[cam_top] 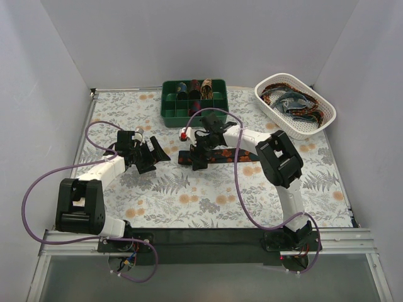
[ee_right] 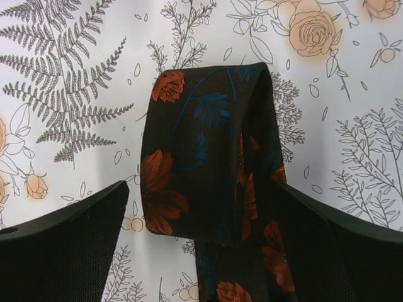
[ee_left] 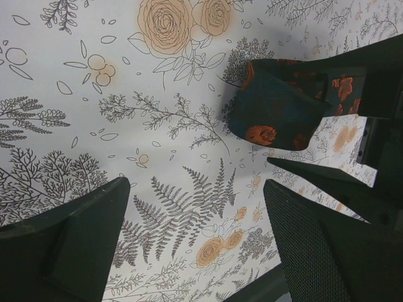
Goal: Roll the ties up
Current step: Roll the tie
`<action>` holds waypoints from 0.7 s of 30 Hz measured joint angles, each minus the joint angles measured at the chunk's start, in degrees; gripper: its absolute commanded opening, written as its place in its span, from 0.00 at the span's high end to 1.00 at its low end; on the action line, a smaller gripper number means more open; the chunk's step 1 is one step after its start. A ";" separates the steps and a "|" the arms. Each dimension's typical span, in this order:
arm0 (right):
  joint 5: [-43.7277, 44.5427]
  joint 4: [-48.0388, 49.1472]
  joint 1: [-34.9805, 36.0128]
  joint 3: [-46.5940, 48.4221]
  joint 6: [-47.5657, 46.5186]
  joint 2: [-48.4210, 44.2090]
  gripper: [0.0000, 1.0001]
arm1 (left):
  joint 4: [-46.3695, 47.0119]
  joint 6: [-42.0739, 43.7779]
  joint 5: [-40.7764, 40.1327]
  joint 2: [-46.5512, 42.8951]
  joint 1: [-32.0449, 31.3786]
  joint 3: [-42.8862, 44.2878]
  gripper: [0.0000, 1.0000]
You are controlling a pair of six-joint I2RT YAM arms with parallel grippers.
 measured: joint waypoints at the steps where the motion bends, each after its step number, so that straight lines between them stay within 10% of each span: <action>1: 0.09 0.00 0.07 0.04 -0.24 0.35 0.19 | -0.09 0.09 0.00 0.00 0.02 0.17 0.19; 15: 2.40 0.50 0.11 1.51 -2.25 1.73 0.56 | -0.46 0.61 -0.13 0.68 0.02 0.59 0.19; 21: 2.99 0.52 0.20 1.51 -2.64 1.73 0.53 | -0.48 0.94 -0.13 0.83 0.02 0.59 0.19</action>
